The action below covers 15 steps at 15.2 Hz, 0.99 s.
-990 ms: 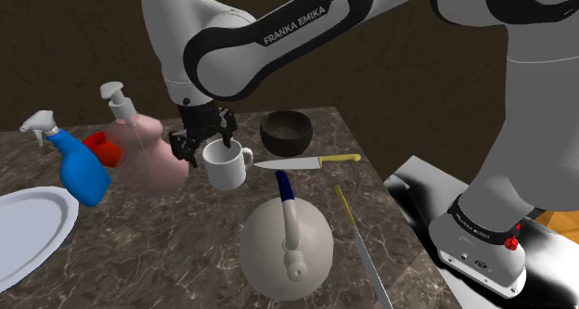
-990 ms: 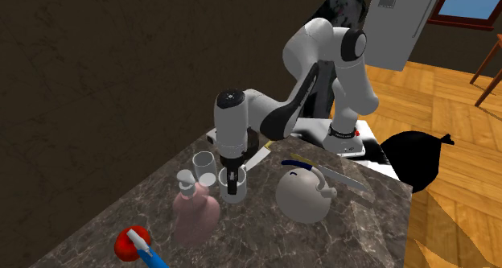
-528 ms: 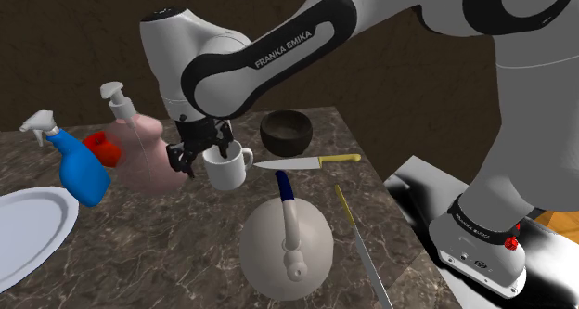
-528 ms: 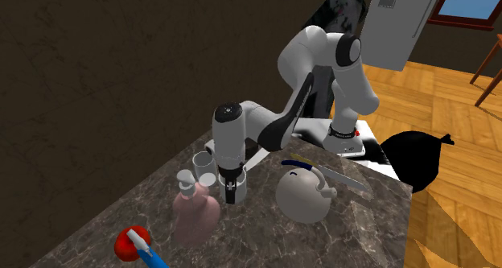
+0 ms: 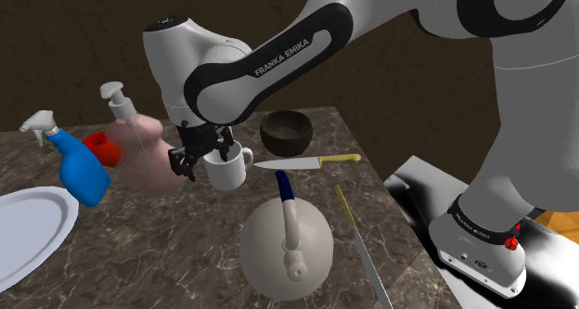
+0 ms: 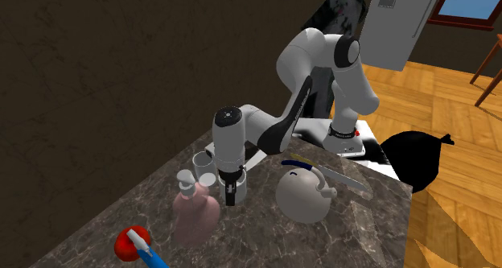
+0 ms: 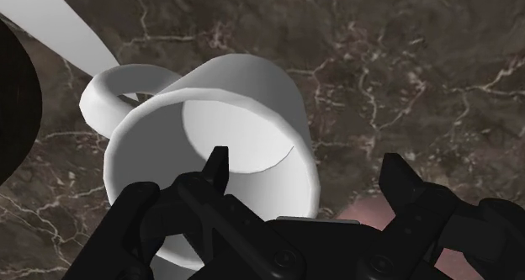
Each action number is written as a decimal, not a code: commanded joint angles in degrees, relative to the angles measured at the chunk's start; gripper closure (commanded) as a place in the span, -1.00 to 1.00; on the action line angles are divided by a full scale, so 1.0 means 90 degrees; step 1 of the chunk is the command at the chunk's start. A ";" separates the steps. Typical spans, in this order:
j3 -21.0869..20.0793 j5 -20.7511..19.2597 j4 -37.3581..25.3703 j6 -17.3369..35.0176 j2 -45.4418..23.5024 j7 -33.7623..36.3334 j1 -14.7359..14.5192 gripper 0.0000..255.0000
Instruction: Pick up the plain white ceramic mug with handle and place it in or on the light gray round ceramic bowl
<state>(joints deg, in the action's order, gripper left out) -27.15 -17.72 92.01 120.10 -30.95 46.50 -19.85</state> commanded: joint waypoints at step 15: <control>-0.0049 0.0084 -0.0141 -0.0266 0.0139 -0.0059 0.0020 1.00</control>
<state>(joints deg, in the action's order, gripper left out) -27.45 -17.19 90.97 118.31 -30.13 46.06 -19.72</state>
